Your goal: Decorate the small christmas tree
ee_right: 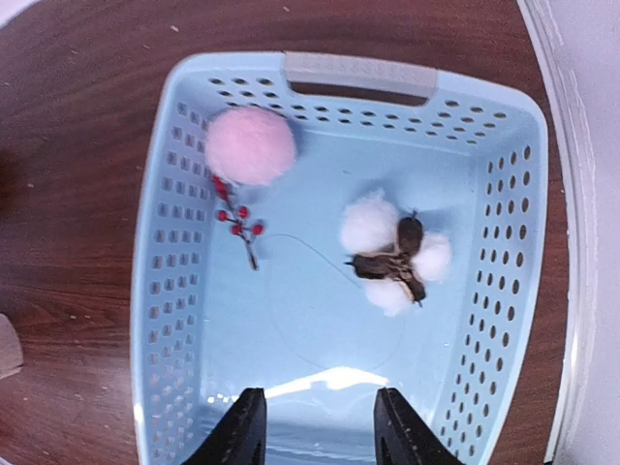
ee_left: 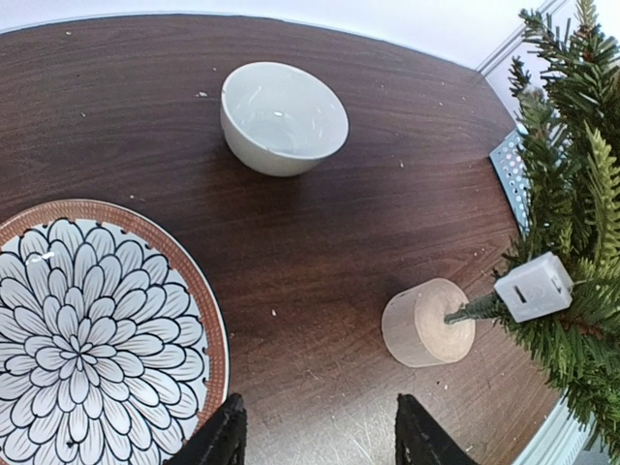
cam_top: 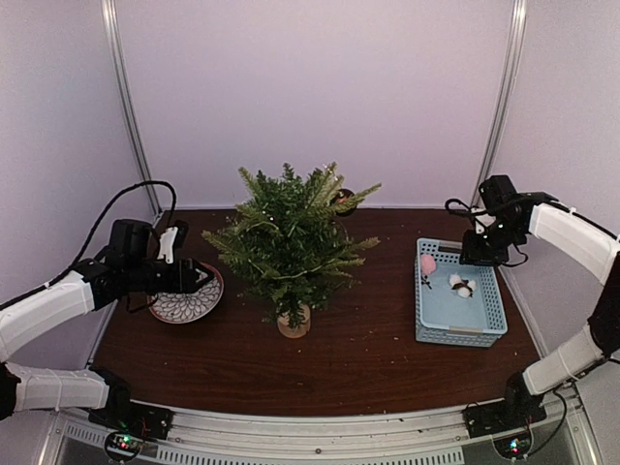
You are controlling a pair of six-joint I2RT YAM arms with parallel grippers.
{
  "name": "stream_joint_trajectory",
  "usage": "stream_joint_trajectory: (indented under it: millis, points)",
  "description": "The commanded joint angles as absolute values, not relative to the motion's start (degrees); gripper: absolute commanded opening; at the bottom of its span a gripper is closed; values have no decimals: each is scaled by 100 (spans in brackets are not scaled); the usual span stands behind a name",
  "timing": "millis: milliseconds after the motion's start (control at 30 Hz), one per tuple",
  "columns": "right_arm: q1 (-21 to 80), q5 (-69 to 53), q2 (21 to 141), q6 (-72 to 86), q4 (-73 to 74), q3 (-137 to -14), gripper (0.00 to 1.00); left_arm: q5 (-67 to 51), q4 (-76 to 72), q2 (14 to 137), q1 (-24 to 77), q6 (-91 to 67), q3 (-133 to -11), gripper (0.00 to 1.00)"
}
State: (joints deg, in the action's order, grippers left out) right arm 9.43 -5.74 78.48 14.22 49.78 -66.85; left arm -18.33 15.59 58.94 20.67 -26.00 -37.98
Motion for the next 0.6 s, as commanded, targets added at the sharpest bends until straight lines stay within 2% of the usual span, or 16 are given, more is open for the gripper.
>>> stream_joint_trajectory:
  millis: [0, 567]
  points:
    - [441, -476, 8380, 1005, 5252, -6853, 40, -1662, 1246, 5871, 2030, -2597, -3952, 53]
    - [422, -644, 10169, 570, 4582, -7608, 37, -1540, 1170, 5968, 2030, -2681, -3908, 53]
